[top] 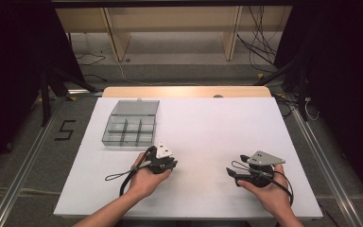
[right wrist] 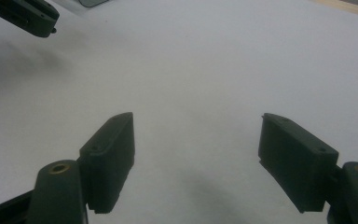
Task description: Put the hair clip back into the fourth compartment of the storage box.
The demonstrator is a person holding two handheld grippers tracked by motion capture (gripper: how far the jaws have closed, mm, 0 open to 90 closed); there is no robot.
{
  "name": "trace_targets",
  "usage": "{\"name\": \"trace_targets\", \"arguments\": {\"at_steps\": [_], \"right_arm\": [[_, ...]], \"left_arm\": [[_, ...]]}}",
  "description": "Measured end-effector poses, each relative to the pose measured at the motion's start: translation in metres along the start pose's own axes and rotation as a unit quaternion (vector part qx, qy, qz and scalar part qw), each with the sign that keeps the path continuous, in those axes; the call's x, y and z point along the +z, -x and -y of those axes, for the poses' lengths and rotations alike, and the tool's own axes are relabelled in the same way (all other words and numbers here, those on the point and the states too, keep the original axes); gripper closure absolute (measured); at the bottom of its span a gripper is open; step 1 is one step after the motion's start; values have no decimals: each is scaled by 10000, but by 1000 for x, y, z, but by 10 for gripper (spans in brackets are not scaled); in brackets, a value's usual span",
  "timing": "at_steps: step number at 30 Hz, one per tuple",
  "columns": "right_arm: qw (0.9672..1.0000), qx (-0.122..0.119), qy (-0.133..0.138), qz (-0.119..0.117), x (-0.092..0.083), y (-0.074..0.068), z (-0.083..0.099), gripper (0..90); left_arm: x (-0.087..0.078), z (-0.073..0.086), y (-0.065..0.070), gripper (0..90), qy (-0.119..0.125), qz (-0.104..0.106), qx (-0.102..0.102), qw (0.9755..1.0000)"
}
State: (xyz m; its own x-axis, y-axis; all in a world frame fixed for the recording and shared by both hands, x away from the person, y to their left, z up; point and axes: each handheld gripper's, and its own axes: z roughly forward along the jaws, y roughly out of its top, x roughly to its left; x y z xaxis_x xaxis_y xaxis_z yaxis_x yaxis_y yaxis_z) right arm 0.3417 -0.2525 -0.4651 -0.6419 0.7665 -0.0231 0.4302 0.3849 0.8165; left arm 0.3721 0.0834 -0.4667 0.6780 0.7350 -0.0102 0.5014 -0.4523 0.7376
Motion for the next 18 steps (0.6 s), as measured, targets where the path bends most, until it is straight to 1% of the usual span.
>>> {"name": "trace_targets", "arguments": {"at_steps": [8, 11, 18], "right_arm": [[10000, -4, -5, 4, 0, 0, 0, 277], [10000, -2, -2, 5, 0, 0, 0, 277], [10000, 3, 2, -3, 0, 0, 0, 277]], "left_arm": [[-2, -1, -8, 796, 53, -77, -90, 9999], [-3, -1, -10, 796, 48, -105, -80, 9999], [-5, -1, -14, 796, 90, -138, -156, 9997]]}}
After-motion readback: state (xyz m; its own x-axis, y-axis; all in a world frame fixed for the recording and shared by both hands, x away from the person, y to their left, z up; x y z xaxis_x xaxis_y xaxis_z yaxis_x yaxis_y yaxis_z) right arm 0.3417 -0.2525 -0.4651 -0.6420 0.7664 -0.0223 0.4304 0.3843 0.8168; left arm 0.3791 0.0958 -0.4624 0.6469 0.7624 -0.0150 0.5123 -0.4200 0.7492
